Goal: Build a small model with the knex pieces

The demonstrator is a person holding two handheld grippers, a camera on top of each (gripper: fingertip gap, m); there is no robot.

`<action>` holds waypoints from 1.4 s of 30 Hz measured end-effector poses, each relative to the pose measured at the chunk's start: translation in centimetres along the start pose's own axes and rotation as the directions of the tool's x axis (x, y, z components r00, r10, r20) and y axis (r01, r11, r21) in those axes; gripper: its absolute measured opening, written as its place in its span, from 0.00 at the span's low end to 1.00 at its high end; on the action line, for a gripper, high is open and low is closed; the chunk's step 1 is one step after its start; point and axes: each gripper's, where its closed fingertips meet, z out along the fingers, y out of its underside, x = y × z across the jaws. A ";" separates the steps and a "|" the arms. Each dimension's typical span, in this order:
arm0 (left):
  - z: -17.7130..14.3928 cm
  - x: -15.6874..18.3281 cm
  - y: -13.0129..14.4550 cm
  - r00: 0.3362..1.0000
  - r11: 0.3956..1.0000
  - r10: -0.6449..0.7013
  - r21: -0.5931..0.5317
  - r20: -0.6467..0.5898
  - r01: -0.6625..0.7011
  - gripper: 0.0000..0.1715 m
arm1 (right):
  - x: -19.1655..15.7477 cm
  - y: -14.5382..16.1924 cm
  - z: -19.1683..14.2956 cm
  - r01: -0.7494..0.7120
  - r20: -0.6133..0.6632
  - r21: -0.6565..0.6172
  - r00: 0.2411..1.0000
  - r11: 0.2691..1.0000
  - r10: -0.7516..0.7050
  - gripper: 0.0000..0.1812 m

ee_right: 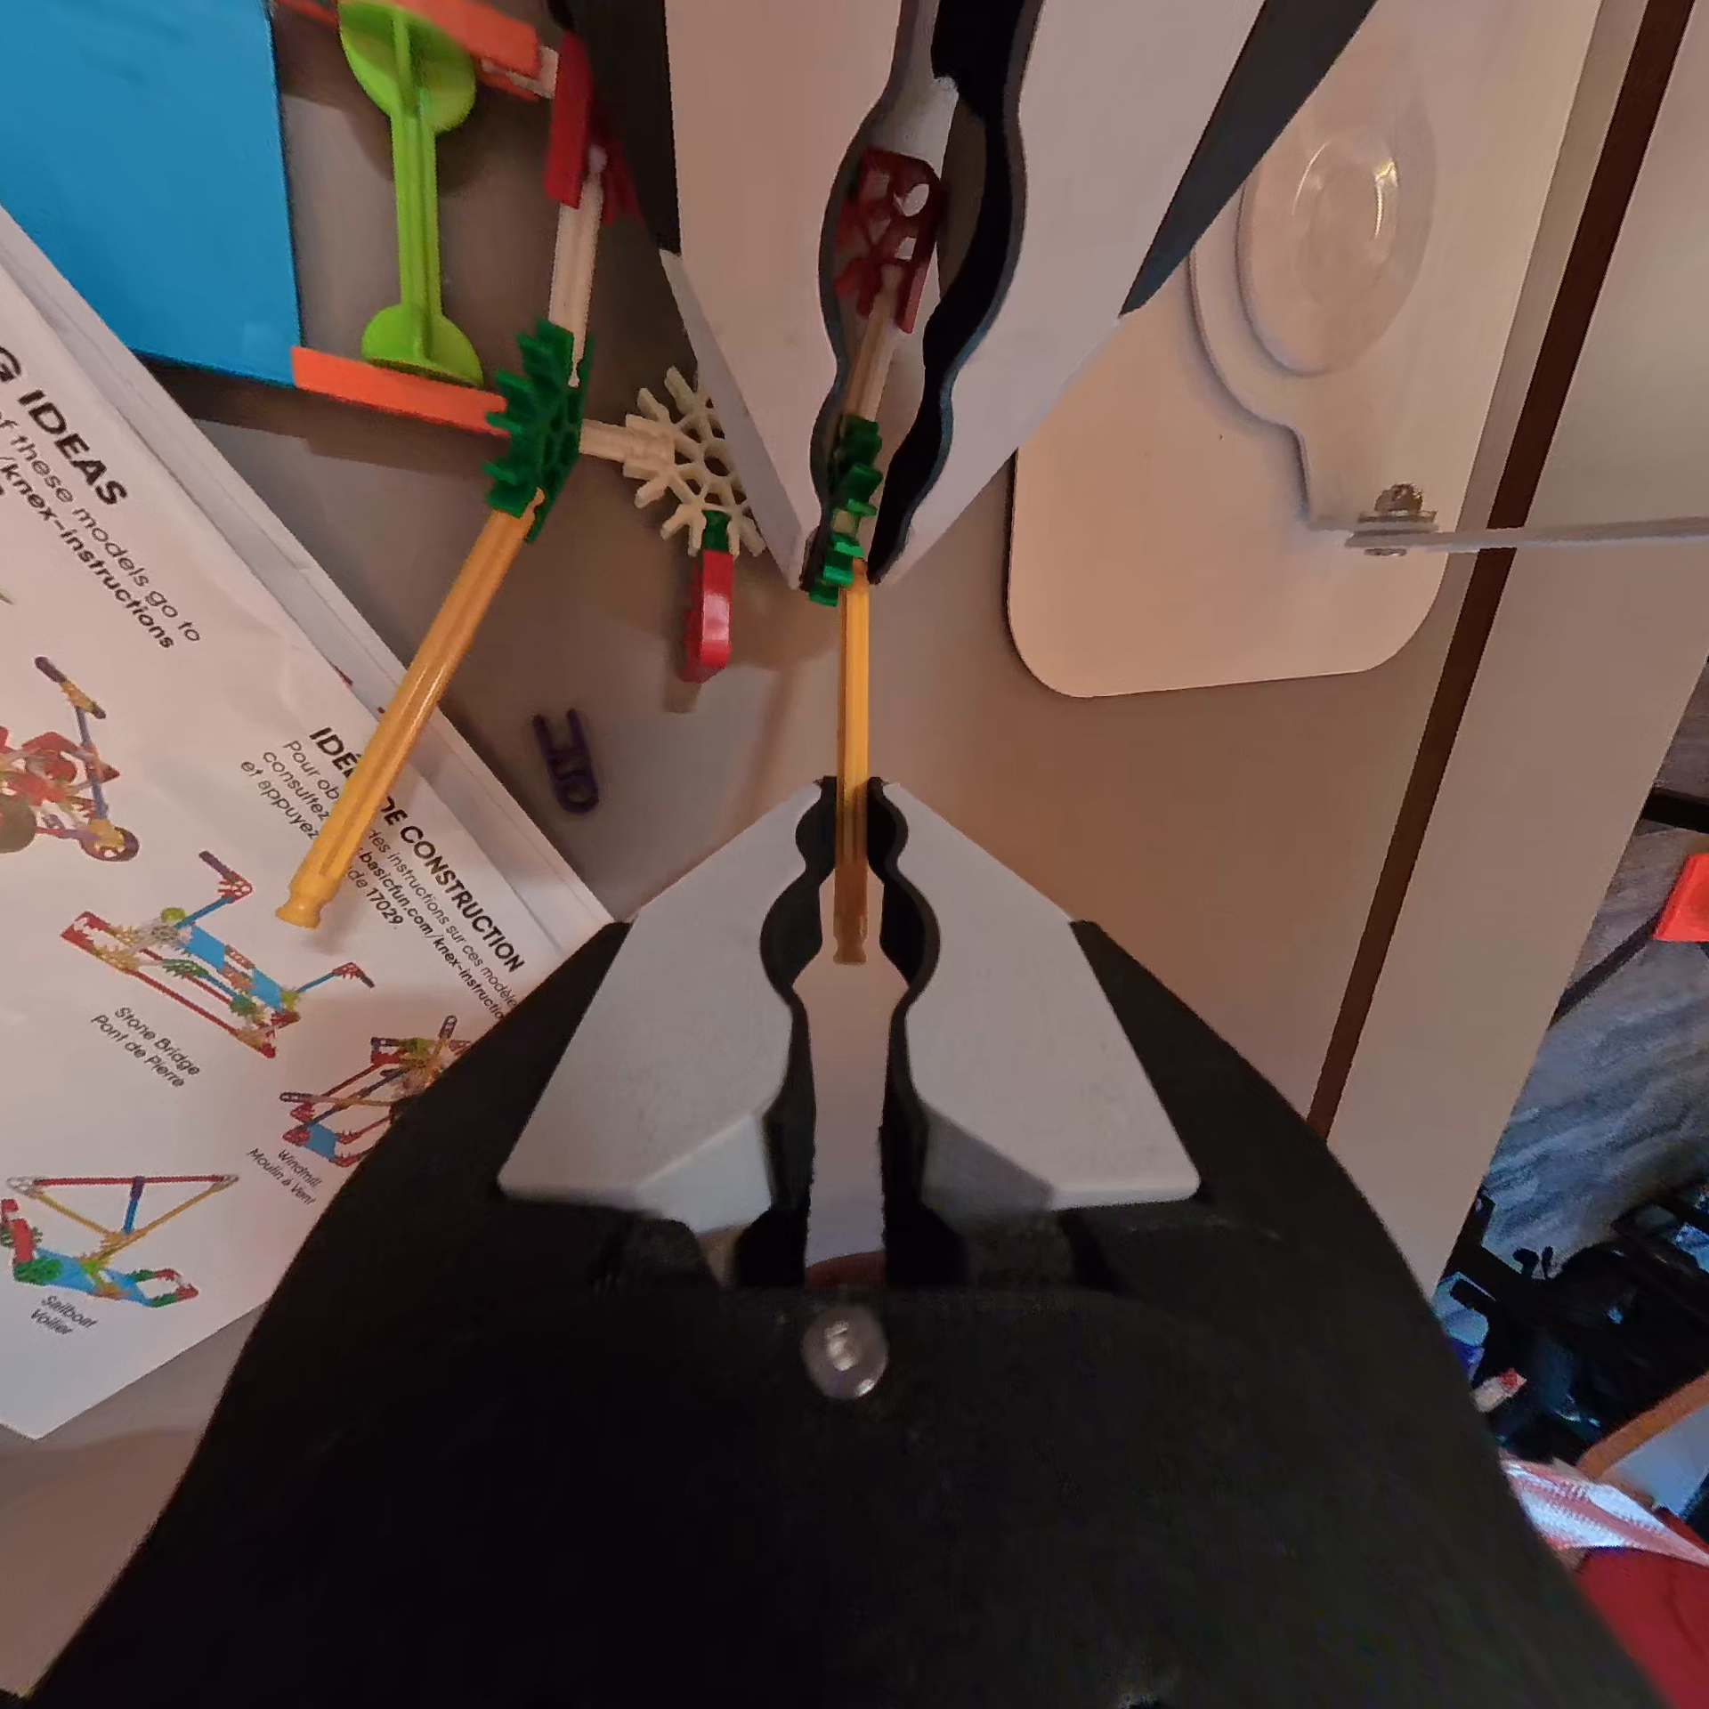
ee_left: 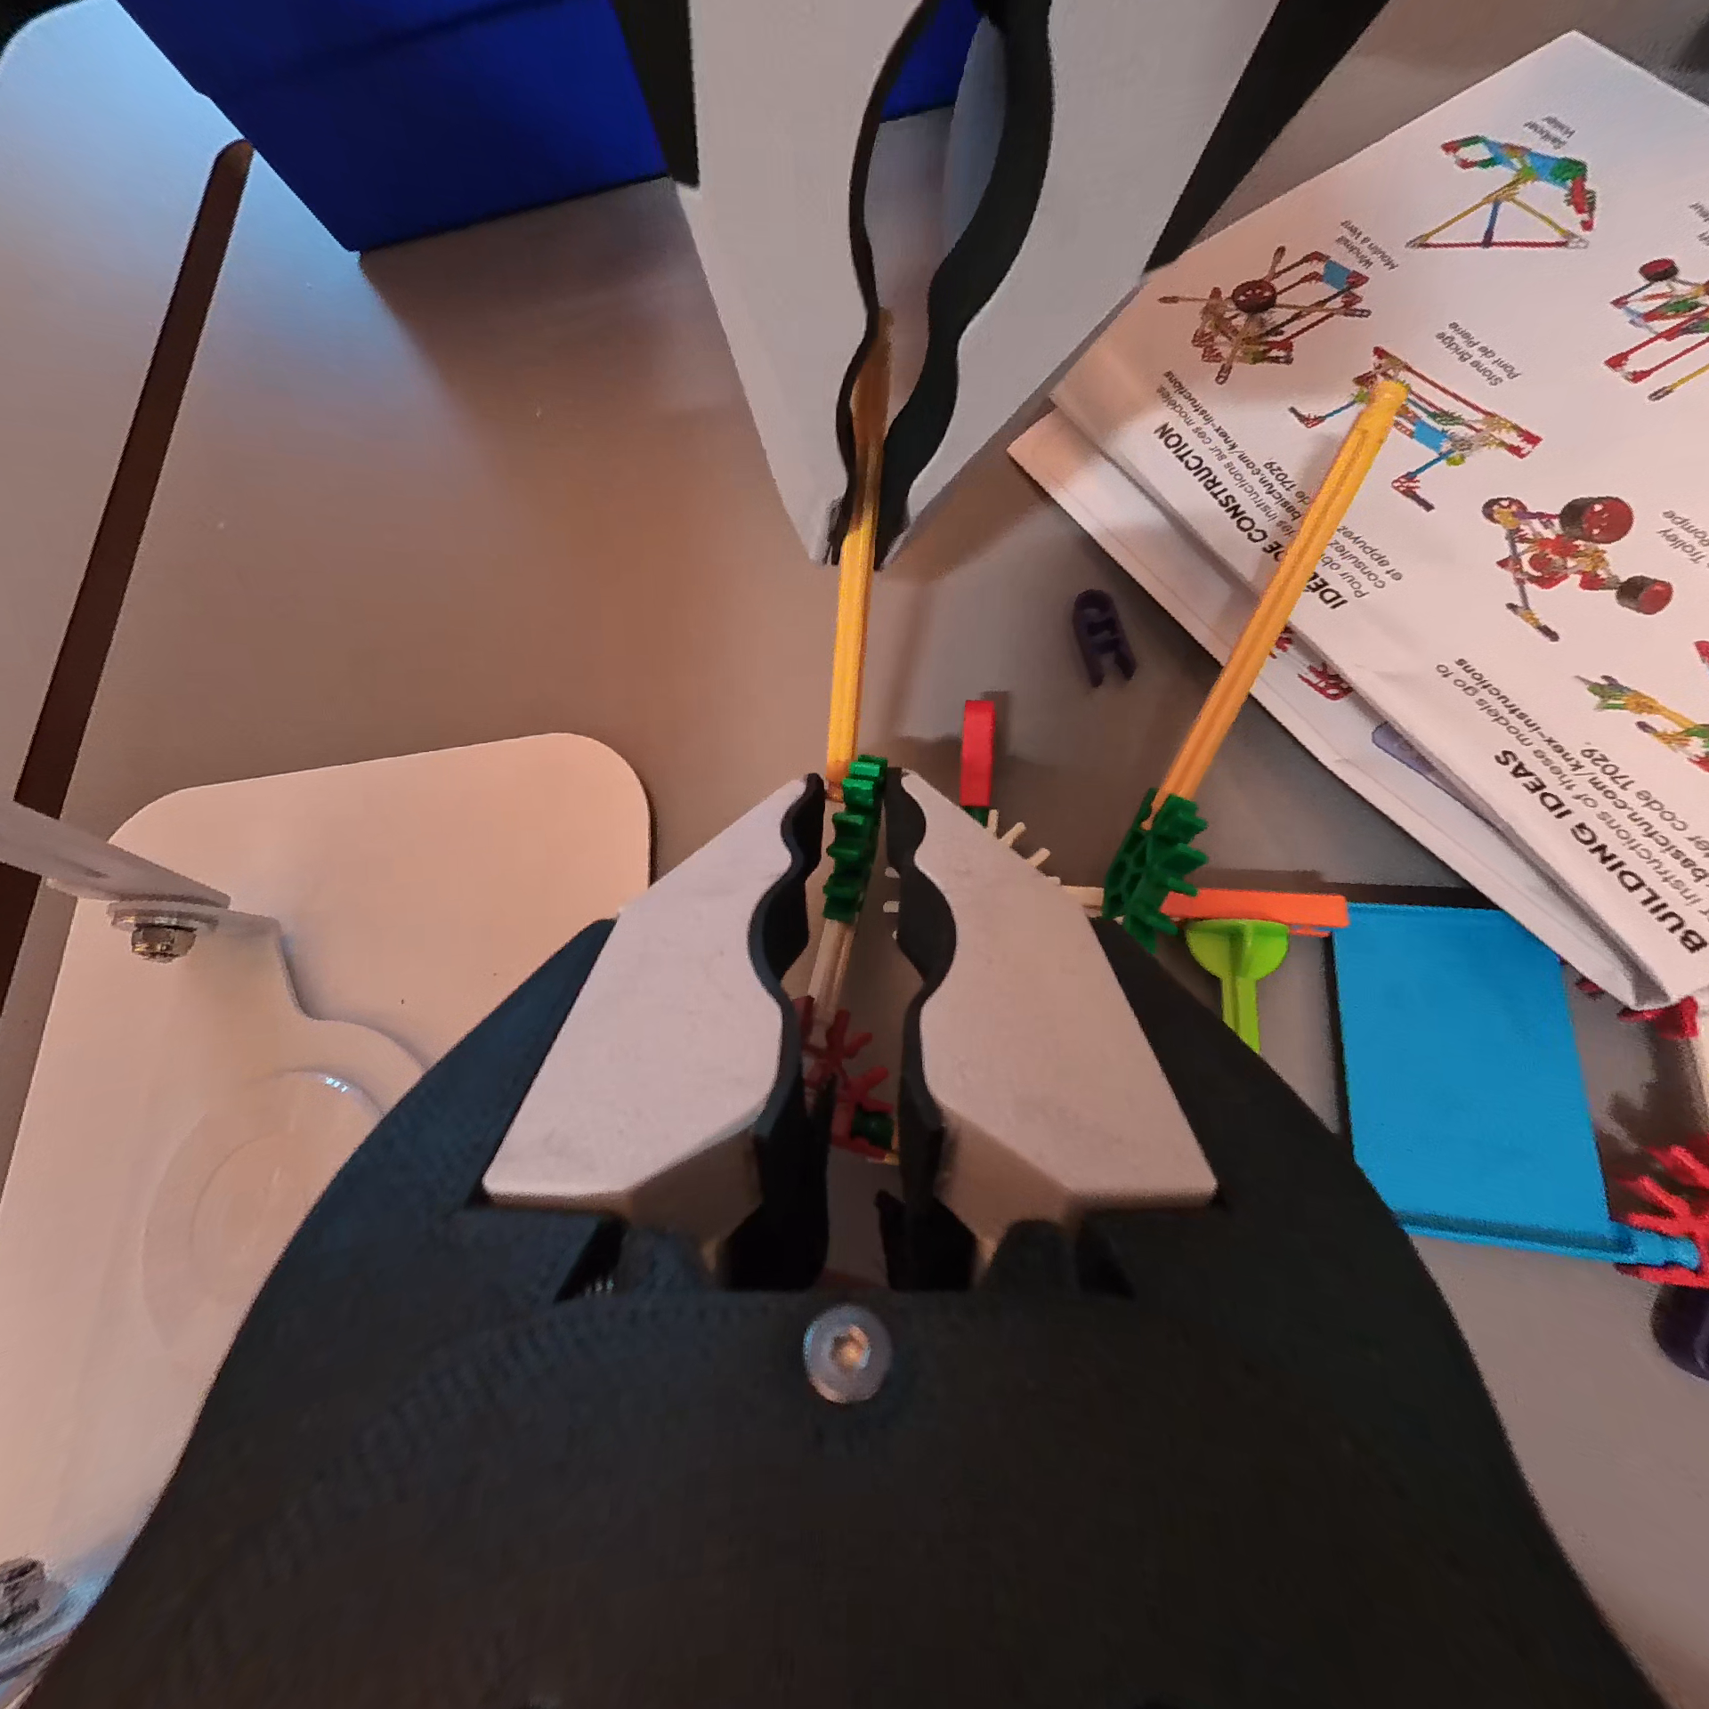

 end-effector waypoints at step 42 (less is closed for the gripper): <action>0.1 0.6 -0.3 1.000 1.000 -0.006 0.014 -0.028 0.006 0.06 | -0.6 0.3 -0.2 -0.031 0.058 0.044 0.998 0.999 0.028 0.02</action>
